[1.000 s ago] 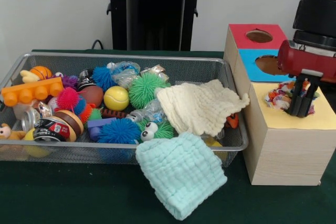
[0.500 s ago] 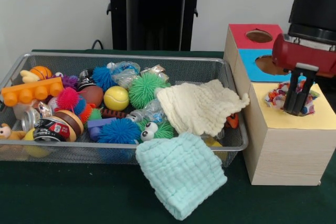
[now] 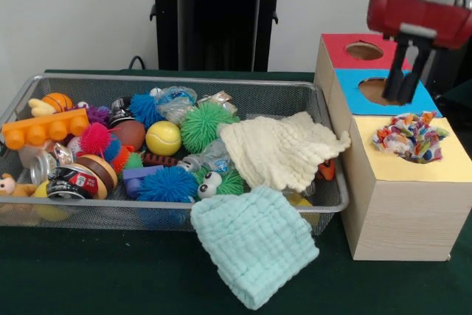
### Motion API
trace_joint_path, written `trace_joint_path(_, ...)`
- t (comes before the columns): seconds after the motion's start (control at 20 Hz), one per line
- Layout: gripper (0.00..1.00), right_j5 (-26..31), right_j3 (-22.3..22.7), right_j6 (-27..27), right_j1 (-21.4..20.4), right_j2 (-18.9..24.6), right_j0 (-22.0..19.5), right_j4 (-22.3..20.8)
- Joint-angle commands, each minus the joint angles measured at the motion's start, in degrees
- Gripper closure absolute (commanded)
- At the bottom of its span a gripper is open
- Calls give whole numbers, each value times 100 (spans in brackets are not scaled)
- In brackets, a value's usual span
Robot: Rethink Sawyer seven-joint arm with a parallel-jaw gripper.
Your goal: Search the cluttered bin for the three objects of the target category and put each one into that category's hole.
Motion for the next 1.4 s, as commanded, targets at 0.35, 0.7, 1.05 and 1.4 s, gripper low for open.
trace_joint_path(0.35, 100, 1595, -381, -458, -706, 722, -751, -202)
trace_joint_path(0.7, 100, 1436, -250, -561, -738, 936, -931, -297)
trace_joint_path(1.05, 0, 1345, -176, -445, -763, 972, -960, -414)
trace_joint_path(1.4, 0, 1329, -125, -504, -751, 1082, -1013, -469)
